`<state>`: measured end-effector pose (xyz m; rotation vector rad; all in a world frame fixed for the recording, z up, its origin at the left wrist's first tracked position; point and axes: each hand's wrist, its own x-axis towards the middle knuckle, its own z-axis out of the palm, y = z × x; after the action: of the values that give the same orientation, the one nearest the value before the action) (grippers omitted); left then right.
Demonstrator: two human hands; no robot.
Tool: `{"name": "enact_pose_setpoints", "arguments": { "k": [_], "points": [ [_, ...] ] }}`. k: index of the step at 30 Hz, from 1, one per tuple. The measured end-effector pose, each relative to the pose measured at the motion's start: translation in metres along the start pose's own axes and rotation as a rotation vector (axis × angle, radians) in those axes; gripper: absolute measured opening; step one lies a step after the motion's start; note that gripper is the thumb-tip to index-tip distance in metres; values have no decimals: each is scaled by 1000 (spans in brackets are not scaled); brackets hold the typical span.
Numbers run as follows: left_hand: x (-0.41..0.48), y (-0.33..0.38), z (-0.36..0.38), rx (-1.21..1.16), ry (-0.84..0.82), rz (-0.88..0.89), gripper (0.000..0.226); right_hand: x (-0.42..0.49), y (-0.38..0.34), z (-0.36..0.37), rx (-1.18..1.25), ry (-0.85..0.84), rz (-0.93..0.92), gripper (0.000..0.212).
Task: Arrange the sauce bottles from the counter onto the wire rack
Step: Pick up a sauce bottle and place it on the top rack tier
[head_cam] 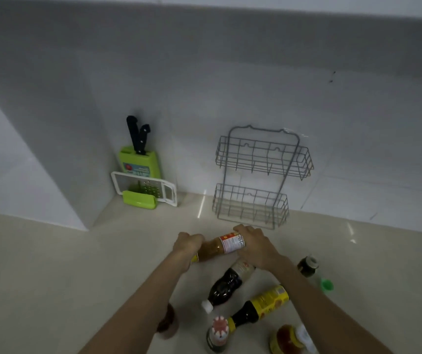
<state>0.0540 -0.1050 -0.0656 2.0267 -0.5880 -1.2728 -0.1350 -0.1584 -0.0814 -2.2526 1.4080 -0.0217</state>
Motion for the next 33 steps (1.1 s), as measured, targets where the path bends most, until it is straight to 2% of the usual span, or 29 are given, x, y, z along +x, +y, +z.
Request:
{"name": "enact_pose_setpoints", "arguments": {
  "k": [2, 4, 8, 11, 15, 21, 24, 27, 30, 32, 33],
  "points": [
    [18, 10, -12, 114, -31, 48, 41, 20, -1, 4, -29, -14, -21, 67],
    [34, 3, -24, 290, -59, 149, 47, 35, -1, 9, -80, -48, -63, 74],
    [68, -34, -35, 804, -240, 246, 62, 66, 1, 22, -252, -152, -133, 83],
    [86, -57, -31, 1005, -261, 328, 40, 81, 0, 35, -355, -217, -146, 80],
    [100, -68, -29, 1194, -192, 494, 33, 89, 4, 52, -396, -210, -145, 67],
    [95, -60, -40, 966, -24, 755, 19, 89, 7, 56, -388, -189, -117, 67],
    [84, -28, -52, 896, -24, 971, 16, 90, 6, 52, -264, -156, -41, 66],
    [68, 11, -58, 811, -97, 1205, 17, 82, -2, 48, -50, -80, 46, 67],
    [54, 63, -52, 687, -143, 1389, 33, 77, -12, 28, 179, 77, 102, 68],
    [22, 111, -44, 616, -75, 1478, 47, 50, -17, -13, 324, 321, 122, 67],
    [23, 120, -44, 553, -32, 1470, 51, 49, -20, -20, 388, 370, 131, 64]
  ]
}}
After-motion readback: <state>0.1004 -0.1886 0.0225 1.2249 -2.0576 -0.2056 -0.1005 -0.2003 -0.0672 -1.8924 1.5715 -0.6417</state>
